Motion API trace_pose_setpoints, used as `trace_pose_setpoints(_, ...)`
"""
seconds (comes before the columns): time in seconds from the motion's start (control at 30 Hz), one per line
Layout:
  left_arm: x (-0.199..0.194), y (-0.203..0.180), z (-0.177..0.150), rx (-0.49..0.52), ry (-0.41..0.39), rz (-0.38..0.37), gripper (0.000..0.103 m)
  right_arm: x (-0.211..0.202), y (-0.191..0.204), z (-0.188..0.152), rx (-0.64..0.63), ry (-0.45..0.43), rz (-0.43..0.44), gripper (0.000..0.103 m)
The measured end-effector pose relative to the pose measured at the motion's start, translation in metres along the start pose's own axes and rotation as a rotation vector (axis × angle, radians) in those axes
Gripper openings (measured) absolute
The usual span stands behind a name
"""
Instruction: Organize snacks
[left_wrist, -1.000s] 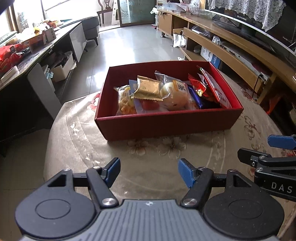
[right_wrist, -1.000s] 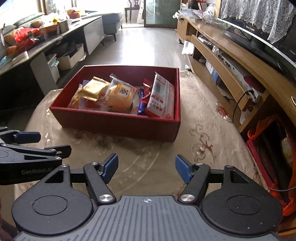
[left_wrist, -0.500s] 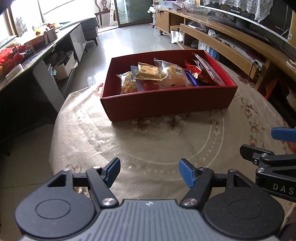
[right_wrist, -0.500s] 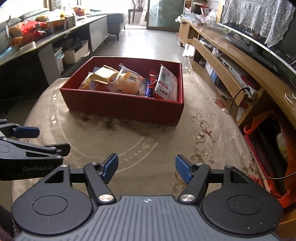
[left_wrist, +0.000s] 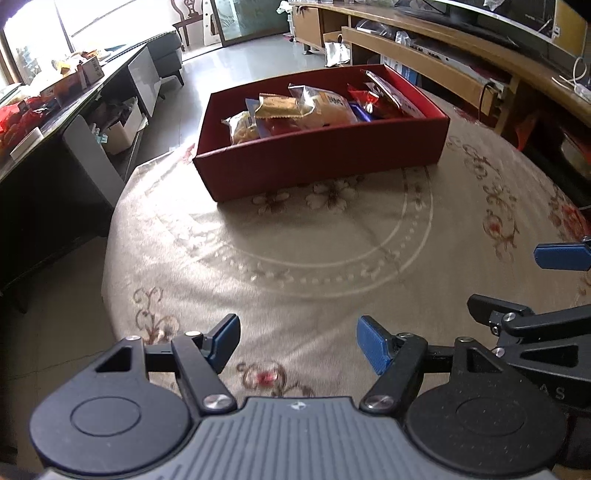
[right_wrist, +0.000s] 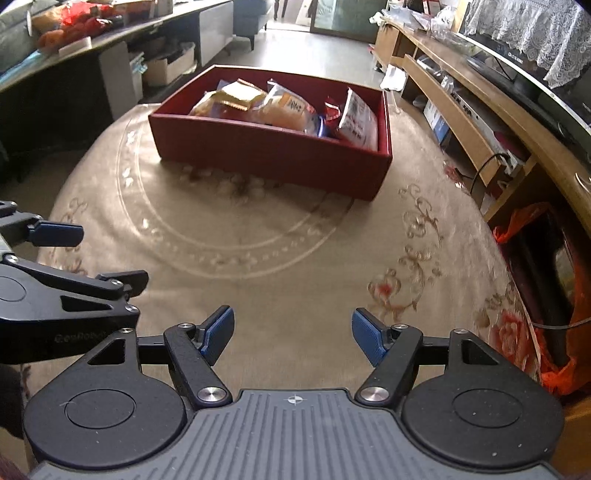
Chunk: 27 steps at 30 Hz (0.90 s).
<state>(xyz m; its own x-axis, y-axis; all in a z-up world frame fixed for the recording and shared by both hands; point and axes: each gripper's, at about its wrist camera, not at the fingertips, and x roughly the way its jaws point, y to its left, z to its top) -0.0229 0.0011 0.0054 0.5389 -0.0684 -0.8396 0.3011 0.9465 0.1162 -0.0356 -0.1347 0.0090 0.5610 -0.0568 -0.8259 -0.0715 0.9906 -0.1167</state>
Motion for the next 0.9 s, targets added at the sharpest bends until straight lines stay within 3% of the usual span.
trace_pose_setpoints(0.37,-0.013,-0.006,-0.035,0.010,0.042,-0.011,0.069,-0.011,0.012,-0.030,0.011,0.039,0.009,0.077)
trace_pose_setpoints(0.9,-0.029,-0.011,-0.063,0.017,0.057,-0.030,0.068,-0.030,0.023,-0.062,0.019,0.056,-0.002,0.076)
